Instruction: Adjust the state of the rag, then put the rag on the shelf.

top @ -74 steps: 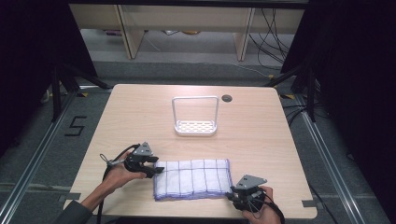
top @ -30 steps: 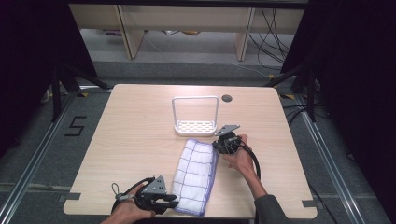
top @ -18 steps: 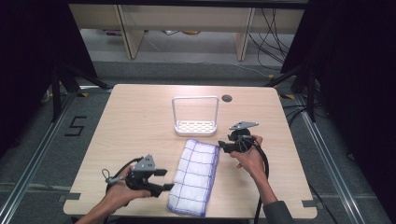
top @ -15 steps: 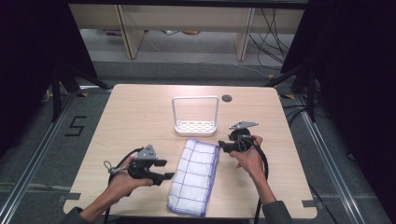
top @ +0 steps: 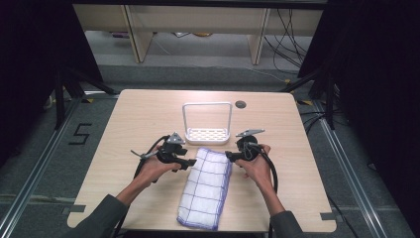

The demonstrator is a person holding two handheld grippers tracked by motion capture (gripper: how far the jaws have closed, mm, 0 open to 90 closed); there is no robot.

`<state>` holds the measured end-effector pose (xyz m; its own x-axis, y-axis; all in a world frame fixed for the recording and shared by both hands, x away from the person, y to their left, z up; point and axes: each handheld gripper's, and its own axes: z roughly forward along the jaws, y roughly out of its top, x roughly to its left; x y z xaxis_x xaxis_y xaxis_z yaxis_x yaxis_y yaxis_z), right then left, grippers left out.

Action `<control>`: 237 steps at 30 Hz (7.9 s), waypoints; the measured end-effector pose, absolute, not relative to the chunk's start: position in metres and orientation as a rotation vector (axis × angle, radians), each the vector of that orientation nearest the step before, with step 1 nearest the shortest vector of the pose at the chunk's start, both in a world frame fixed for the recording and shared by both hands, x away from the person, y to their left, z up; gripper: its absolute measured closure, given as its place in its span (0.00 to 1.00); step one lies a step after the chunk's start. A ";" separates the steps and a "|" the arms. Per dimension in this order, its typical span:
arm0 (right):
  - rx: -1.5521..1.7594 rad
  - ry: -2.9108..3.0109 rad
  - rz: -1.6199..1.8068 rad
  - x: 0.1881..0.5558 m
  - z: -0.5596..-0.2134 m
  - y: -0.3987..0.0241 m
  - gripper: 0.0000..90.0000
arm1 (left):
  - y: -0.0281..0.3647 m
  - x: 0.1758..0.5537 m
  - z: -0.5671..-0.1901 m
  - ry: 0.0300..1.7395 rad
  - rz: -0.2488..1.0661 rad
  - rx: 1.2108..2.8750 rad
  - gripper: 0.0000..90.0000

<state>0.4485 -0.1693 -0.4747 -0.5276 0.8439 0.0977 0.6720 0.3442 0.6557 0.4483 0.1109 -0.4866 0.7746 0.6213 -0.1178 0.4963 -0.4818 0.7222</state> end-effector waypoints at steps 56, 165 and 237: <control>1.344 2.446 0.857 0.456 -0.497 -0.161 0.74 | 0.080 0.481 -0.508 0.771 0.189 2.224 0.88; 0.879 2.032 1.377 0.463 -0.254 -0.153 0.97 | 0.124 0.481 -0.263 0.689 0.466 1.833 0.95; 1.249 2.134 1.112 0.605 -0.333 -0.132 0.95 | 0.124 0.596 -0.330 1.040 0.349 1.790 0.94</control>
